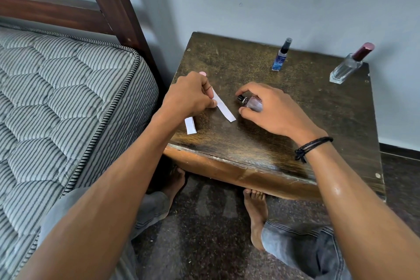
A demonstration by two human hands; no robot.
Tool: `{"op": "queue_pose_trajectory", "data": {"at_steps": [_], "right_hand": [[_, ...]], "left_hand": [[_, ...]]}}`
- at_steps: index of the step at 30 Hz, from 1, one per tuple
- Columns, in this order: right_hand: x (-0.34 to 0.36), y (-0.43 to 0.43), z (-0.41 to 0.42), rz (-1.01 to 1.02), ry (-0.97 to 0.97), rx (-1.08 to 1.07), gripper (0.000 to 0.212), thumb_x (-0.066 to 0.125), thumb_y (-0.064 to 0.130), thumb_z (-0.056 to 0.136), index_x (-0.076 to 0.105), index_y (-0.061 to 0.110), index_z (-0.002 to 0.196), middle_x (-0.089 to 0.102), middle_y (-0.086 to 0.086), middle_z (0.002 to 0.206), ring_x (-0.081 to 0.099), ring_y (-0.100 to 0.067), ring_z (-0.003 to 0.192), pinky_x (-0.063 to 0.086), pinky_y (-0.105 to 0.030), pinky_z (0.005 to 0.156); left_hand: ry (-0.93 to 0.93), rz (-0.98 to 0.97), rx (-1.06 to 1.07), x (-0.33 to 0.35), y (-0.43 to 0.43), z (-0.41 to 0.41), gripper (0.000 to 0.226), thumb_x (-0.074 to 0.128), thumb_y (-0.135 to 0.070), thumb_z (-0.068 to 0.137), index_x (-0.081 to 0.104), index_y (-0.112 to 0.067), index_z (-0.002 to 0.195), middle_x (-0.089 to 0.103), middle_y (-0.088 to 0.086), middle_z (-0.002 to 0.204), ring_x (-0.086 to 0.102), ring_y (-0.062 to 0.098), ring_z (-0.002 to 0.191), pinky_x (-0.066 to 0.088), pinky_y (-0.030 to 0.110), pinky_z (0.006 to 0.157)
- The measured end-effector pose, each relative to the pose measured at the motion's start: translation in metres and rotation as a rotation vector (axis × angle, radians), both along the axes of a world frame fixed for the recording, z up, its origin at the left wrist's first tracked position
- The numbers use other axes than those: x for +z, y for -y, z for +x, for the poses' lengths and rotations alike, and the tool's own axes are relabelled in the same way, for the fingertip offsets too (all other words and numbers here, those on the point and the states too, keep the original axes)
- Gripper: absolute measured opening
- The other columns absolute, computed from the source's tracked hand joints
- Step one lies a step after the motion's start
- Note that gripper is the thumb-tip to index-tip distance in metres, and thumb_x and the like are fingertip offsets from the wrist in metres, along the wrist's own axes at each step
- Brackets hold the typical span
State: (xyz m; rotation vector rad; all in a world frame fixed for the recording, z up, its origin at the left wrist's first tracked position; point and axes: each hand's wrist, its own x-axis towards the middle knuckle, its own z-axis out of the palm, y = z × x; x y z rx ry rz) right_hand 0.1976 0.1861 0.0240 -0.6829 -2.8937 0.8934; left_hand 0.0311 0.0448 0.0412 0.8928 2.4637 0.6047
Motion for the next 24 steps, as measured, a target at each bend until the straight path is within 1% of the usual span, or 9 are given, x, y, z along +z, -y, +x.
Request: {"op": "queue_pose_trajectory", "data": {"at_steps": [3, 5, 8, 11, 14, 17, 19, 21, 24], "right_hand": [[0.000, 0.001, 0.000, -0.054, -0.036, -0.014, 0.033, 0.067, 0.041, 0.093, 0.056, 0.043, 0.124, 0.058, 0.014, 0.110, 0.058, -0.014, 0.095, 0.048, -0.036, 0.082], [0.000, 0.001, -0.001, -0.102, -0.055, -0.020, 0.035, 0.067, 0.041, 0.093, 0.055, 0.043, 0.126, 0.057, 0.013, 0.102, 0.058, -0.012, 0.088, 0.047, -0.035, 0.078], [0.000, 0.001, -0.003, -0.167, -0.074, -0.035, 0.034, 0.068, 0.042, 0.093, 0.054, 0.041, 0.124, 0.058, 0.009, 0.096, 0.055, -0.010, 0.075, 0.043, -0.033, 0.070], [0.000, 0.000, -0.004, -0.227, -0.086, -0.062, 0.032, 0.069, 0.045, 0.092, 0.054, 0.039, 0.120, 0.063, 0.003, 0.101, 0.061, -0.017, 0.087, 0.047, -0.035, 0.080], [0.001, 0.000, -0.004, -0.270, -0.101, -0.086, 0.030, 0.070, 0.046, 0.091, 0.055, 0.037, 0.116, 0.065, 0.004, 0.102, 0.064, -0.016, 0.096, 0.047, -0.034, 0.086], [0.002, -0.001, -0.005, -0.292, -0.102, -0.110, 0.028, 0.071, 0.047, 0.090, 0.057, 0.037, 0.112, 0.066, 0.007, 0.102, 0.064, -0.013, 0.099, 0.047, -0.035, 0.088], [0.002, -0.001, -0.005, -0.302, -0.099, -0.119, 0.027, 0.071, 0.048, 0.089, 0.057, 0.039, 0.111, 0.067, 0.008, 0.103, 0.064, -0.012, 0.099, 0.048, -0.036, 0.089], [0.001, -0.001, -0.004, -0.298, -0.100, -0.120, 0.027, 0.072, 0.048, 0.088, 0.058, 0.040, 0.110, 0.067, 0.008, 0.104, 0.065, -0.012, 0.099, 0.048, -0.036, 0.091], [0.002, -0.001, -0.003, -0.294, -0.105, -0.108, 0.027, 0.072, 0.047, 0.088, 0.058, 0.040, 0.110, 0.067, 0.008, 0.104, 0.065, -0.012, 0.098, 0.049, -0.037, 0.092]], "left_hand": [[0.045, -0.022, 0.017, 0.004, 0.004, -0.006, 0.017, 0.086, -0.023, 0.076, 0.069, -0.026, 0.071, 0.073, -0.007, 0.080, 0.072, 0.017, 0.088, 0.056, 0.037, 0.092], [0.034, -0.033, 0.028, 0.005, 0.005, -0.009, 0.016, 0.086, -0.024, 0.075, 0.071, -0.026, 0.069, 0.074, -0.006, 0.078, 0.073, 0.017, 0.083, 0.057, 0.041, 0.092], [-0.027, -0.037, 0.084, 0.004, 0.007, -0.012, 0.017, 0.084, -0.030, 0.076, 0.069, -0.028, 0.068, 0.074, -0.005, 0.083, 0.072, 0.020, 0.088, 0.057, 0.043, 0.091], [-0.117, 0.019, 0.187, 0.004, 0.010, -0.014, 0.019, 0.082, -0.035, 0.075, 0.065, -0.027, 0.076, 0.071, -0.005, 0.087, 0.069, 0.023, 0.092, 0.054, 0.040, 0.085], [-0.188, 0.129, 0.200, 0.004, 0.011, -0.016, 0.028, 0.081, -0.032, 0.075, 0.059, -0.026, 0.091, 0.065, -0.005, 0.098, 0.063, 0.023, 0.092, 0.044, 0.034, 0.076], [-0.184, 0.230, 0.097, 0.003, 0.006, -0.014, 0.042, 0.082, -0.028, 0.077, 0.058, -0.028, 0.112, 0.056, -0.005, 0.120, 0.062, 0.019, 0.097, 0.049, 0.036, 0.086], [-0.178, 0.246, 0.045, 0.000, 0.003, -0.011, 0.044, 0.079, -0.024, 0.081, 0.060, -0.031, 0.120, 0.055, -0.005, 0.129, 0.064, 0.018, 0.103, 0.051, 0.039, 0.096], [-0.188, 0.232, 0.024, -0.006, 0.000, -0.009, 0.038, 0.074, -0.020, 0.085, 0.065, -0.031, 0.120, 0.061, -0.005, 0.127, 0.065, 0.017, 0.105, 0.050, 0.037, 0.096], [-0.202, 0.227, 0.061, -0.012, -0.001, -0.006, 0.026, 0.068, -0.017, 0.091, 0.070, -0.030, 0.113, 0.067, -0.004, 0.116, 0.064, 0.015, 0.100, 0.042, 0.027, 0.084]]}}
